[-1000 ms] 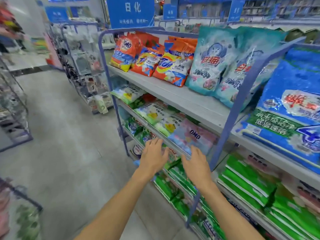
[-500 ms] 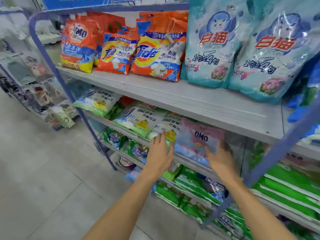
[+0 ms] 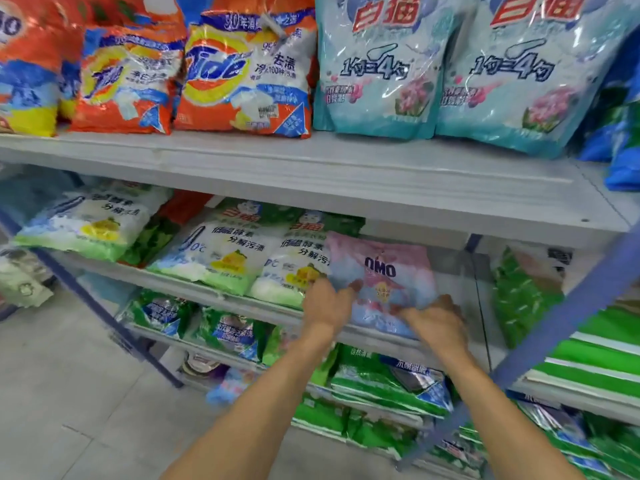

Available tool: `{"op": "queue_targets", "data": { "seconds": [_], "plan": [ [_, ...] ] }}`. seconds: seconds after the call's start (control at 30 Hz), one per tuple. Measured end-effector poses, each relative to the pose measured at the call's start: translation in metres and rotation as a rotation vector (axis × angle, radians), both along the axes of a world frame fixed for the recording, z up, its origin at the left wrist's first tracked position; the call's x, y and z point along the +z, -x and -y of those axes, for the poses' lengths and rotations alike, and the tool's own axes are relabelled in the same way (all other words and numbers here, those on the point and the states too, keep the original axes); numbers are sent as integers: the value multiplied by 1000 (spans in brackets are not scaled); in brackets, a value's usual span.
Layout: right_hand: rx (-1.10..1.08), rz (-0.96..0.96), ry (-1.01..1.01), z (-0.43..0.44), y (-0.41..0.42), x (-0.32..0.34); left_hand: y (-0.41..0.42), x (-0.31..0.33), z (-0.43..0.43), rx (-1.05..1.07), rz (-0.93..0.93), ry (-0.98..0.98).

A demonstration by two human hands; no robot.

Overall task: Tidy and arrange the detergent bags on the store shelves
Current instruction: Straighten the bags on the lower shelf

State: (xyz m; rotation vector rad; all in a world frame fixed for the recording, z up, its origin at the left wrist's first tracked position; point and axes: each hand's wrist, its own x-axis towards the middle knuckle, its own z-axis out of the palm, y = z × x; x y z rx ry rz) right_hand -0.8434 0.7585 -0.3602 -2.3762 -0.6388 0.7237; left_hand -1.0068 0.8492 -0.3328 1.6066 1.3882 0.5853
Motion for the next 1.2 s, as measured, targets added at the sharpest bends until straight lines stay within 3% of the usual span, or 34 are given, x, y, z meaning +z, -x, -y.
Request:
{"op": "queue_targets", "data": {
  "seconds": [0.23, 0.37, 0.53, 0.77, 1.0, 1.1, 1.2],
  "plan": [
    [-182, -388, -229, -6, -14, 18, 0, 6, -20, -83, 171, 309],
    [-191, -466, -343, -1, -10, 22, 10, 15, -18, -70, 313, 474],
    [-164, -504, -573, 18, 1, 30, 20, 11, -9, -127, 570, 527],
    [3, -638, -738, 30, 10, 70, 45, 37, -4, -187, 742, 617],
    [127, -952, -935, 94, 61, 104, 88, 81, 56, -410, 807, 967],
    [133, -956, -967, 126, 81, 113, 92, 94, 86, -431, 744, 1045],
    [125, -856, -970, 164, 83, 130, 94, 115, 110, -377, 652, 963]
  ]
}}
